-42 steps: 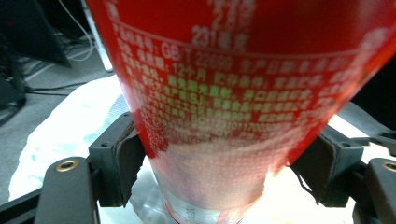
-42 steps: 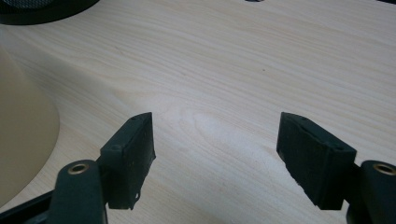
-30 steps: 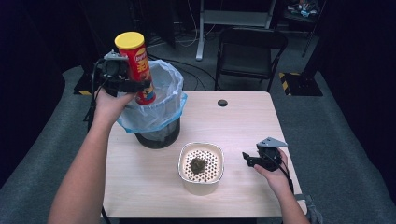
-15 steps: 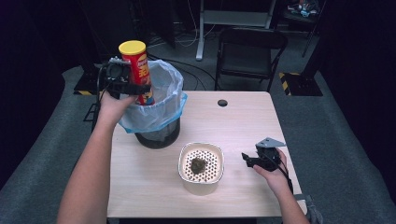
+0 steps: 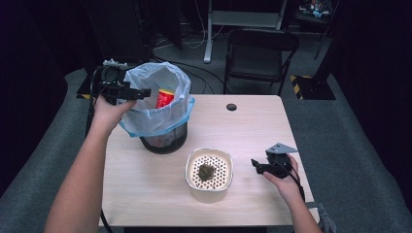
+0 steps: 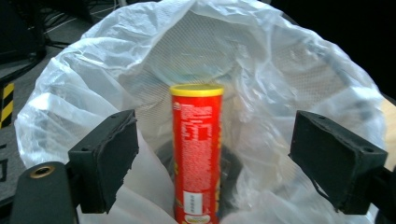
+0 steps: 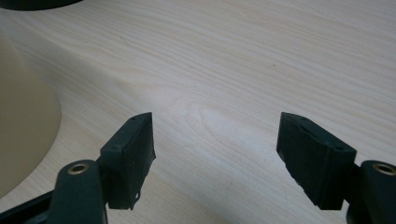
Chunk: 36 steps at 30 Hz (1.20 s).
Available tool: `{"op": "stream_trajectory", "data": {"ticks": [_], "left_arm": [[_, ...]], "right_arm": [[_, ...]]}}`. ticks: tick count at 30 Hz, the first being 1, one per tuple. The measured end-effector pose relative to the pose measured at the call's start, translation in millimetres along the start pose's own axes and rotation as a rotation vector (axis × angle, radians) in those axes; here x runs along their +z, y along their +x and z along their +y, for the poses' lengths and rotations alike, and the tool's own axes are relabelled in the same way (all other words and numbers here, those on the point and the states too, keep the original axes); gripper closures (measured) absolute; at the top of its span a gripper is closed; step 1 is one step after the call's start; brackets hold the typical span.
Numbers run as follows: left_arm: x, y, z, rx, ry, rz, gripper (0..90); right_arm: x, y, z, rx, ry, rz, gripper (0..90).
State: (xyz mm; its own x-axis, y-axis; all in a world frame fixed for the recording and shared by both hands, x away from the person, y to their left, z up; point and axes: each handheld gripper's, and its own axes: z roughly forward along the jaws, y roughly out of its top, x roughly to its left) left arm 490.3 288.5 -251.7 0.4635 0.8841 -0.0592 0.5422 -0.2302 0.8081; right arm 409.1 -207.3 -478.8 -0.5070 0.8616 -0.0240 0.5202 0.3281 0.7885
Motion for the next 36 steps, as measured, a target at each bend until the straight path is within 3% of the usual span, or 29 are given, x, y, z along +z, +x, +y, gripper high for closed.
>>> {"op": "stream_trajectory", "data": {"ticks": [8, 10, 11, 14, 18, 21, 22, 23, 27, 29, 30, 32, 33, 36], "left_arm": [[-25.3, -14.6, -16.2, 0.07, -0.022, -0.051, 25.1], [-35.6, -22.2, -27.4, 0.104, -0.032, -0.085, 28.4], [-38.6, -24.9, -30.8, 0.114, -0.034, -0.082, 29.5], [-47.5, -30.2, -41.1, 0.113, -0.051, -0.125, 33.8], [-51.7, -38.7, -56.8, 0.139, -0.033, -0.134, 35.1], [-51.8, -42.1, -66.9, 0.149, -0.028, -0.143, 35.0], [-49.5, -44.9, -78.6, 0.156, -0.011, -0.149, 35.0], [-49.5, -44.9, -78.6, 0.156, -0.011, -0.149, 35.0], [-42.2, -47.8, -103.7, 0.156, -0.009, -0.168, 35.0], [-35.0, -48.8, -123.7, 0.156, -0.008, -0.164, 35.0], [-35.0, -48.8, -123.7, 0.156, -0.008, -0.164, 35.1], [-25.3, -47.5, -145.0, 0.131, -0.002, -0.166, 35.3], [-25.3, -47.5, -145.0, 0.131, -0.002, -0.166, 35.3], [-16.0, -43.9, -165.2, 0.109, 0.006, -0.162, 35.5]], "right_arm": [[0.1, 0.9, -0.3, 0.011, 0.0, -0.008, 27.2], [-0.4, 0.1, -0.7, 0.007, 0.002, -0.003, 27.2], [-0.1, 0.0, -0.9, 0.009, 0.002, -0.003, 27.2], [0.8, 0.6, -1.0, 0.012, 0.005, -0.009, 27.2], [0.3, 1.7, -0.6, 0.012, 0.005, -0.007, 27.2], [0.1, 1.4, -0.6, 0.014, 0.007, -0.005, 27.2], [0.0, 1.3, -0.7, 0.014, 0.004, -0.007, 27.2], [0.0, 1.3, -0.7, 0.014, 0.004, -0.007, 27.2], [-1.0, 0.7, -0.6, 0.003, 0.002, -0.002, 27.2], [-0.7, 1.1, -0.6, 0.001, 0.012, 0.0, 27.2], [-0.7, 1.1, -0.6, 0.001, 0.012, 0.0, 27.2], [0.0, 1.6, -0.7, -0.004, 0.005, -0.002, 27.2], [0.0, 1.6, -0.7, -0.004, 0.005, -0.002, 27.2], [0.0, 2.2, -0.9, 0.0, 0.008, -0.002, 27.2]]}}
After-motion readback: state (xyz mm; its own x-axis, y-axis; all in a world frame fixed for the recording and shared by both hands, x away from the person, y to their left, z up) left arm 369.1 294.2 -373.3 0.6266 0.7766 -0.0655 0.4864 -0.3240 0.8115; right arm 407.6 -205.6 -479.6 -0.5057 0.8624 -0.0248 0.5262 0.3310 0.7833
